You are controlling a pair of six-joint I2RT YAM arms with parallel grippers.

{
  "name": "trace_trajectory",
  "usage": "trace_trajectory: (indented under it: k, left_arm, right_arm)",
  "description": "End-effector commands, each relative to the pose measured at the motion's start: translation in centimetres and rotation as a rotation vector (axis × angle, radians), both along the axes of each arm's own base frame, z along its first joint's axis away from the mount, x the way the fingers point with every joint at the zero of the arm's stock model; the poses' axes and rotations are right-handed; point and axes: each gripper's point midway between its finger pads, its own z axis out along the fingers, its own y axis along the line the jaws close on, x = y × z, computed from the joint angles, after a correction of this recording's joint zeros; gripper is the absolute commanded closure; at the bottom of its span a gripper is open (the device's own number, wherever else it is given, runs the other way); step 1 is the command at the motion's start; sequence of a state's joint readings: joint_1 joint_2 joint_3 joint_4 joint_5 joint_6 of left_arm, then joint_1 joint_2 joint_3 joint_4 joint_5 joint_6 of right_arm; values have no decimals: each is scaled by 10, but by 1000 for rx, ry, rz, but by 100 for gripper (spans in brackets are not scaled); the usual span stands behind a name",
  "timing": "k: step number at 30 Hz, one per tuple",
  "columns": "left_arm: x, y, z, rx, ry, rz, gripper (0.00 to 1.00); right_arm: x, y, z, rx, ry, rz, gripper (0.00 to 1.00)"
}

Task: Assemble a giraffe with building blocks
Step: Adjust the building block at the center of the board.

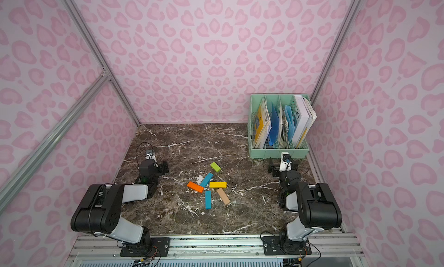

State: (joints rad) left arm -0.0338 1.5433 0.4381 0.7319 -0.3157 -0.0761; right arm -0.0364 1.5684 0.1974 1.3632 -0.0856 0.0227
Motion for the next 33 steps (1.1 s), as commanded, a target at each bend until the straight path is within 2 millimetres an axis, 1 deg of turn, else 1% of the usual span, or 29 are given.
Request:
trace_trajectory:
  k: [1,21,24,25,26,27,28,29,31,32,33]
  left_arm:
    - [5,0,9,0,-40,2,3]
    - [5,0,9,-3,-38,1,1]
    - [5,0,11,-3,-45,1,1]
    - [7,-2,14,5,-56,-21,1]
    - [12,-11,22,28,-64,-85,2]
    - [16,-21,24,22,-10,-146,2]
    - [18,-31,27,13,68,-213,2]
    - [22,-41,38,-14,138,-258,4]
    - [35,-53,62,-29,176,-253,4]
    - [40,-67,74,-41,192,-278,3]
    - [44,-87,87,-43,206,-323,2]
  right_arm:
    - [1,-1,3,-1,-10,-5,0]
    - [2,-1,3,3,-6,-6,0]
    - [1,-4,4,0,-10,-30,0]
    - [1,-8,5,-5,-16,-75,0]
    - [-2,-16,10,-13,-31,-170,0]
    - [-7,-23,17,-23,-41,-255,0]
    - [-7,-23,24,-35,-39,-269,0]
    - [-4,-17,32,-56,-30,-249,0]
    - [3,-6,53,-75,-14,-259,0]
    - [6,3,65,-91,-2,-260,0]
    - [9,10,76,-87,10,-273,0]
